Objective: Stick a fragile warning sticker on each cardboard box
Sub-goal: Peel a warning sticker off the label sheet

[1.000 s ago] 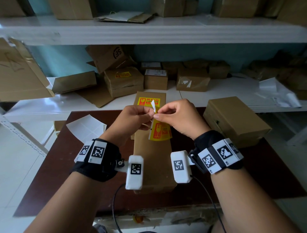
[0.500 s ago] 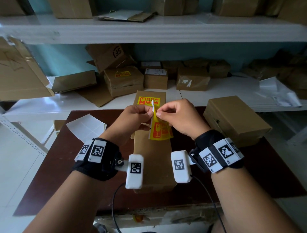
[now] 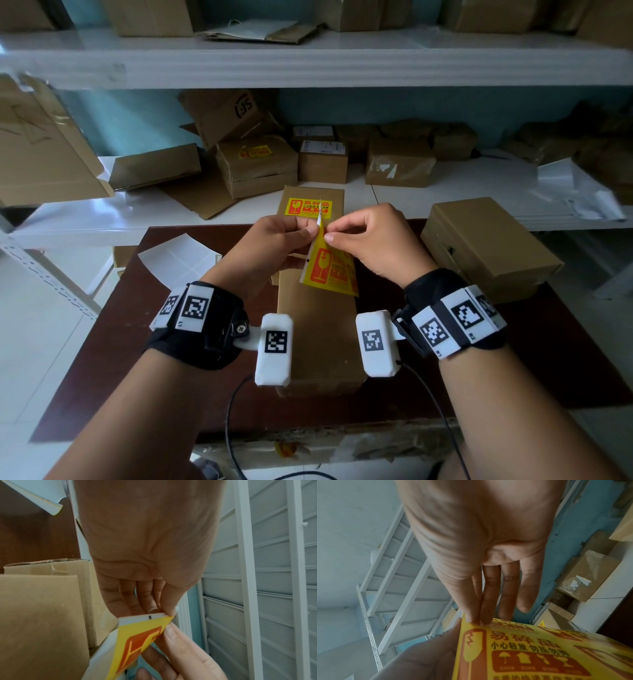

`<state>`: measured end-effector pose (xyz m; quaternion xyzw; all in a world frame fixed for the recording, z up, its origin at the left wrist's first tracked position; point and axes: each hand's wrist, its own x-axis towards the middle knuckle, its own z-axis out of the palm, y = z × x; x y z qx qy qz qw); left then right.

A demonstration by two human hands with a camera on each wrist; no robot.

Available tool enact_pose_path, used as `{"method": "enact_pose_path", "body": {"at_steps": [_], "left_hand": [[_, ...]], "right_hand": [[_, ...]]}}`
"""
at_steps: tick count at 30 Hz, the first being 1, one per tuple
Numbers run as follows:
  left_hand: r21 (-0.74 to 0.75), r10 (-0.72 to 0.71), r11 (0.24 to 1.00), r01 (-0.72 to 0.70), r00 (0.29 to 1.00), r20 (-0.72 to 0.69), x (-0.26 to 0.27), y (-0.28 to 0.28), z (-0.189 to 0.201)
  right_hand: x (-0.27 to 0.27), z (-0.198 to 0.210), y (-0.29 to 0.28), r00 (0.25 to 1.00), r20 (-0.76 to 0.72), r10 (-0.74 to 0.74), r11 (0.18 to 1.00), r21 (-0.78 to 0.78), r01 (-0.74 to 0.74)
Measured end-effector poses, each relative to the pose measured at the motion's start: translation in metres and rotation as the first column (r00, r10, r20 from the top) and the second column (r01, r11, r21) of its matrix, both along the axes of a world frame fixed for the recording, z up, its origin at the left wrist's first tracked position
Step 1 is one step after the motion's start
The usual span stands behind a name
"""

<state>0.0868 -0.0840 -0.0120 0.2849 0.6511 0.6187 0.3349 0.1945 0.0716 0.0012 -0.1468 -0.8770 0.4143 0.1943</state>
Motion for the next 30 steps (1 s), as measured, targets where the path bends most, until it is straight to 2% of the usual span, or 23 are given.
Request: {"method": "enact_pose_path", "body": {"at_steps": [12, 21, 24, 30], "left_hand": [[-0.019, -0.003, 1.000, 0.002, 1.000, -0.013, 0.0015, -0.0013, -0.0014], [-0.029, 0.027, 0.999, -0.030, 0.995, -0.095, 0.0000, -0.0011, -0.0031], [-0.029, -0.004, 1.000, 0.000, 0.993, -0.117, 0.0006, -0.0014, -0.0015], [0.075, -0.027, 0.997, 0.029, 0.999, -0.024, -0.0028, -0.0038, 0.0012]], "right_hand": [[0.0003, -0.0003, -0.0009, 1.000, 0.012, 0.025, 1.000, -0.017, -0.024], [0.0015, 0.0014, -0.0020, 0.999, 0.044, 0.022, 0.999, -0.047, -0.020], [0.0019, 0.0015, -0.0032, 0.999, 0.048, 0.026, 0.998, -0.057, -0.023], [0.0023, 0.0034, 0.0029, 0.999, -0.027, -0.036, 0.998, -0.058, 0.034]]}}
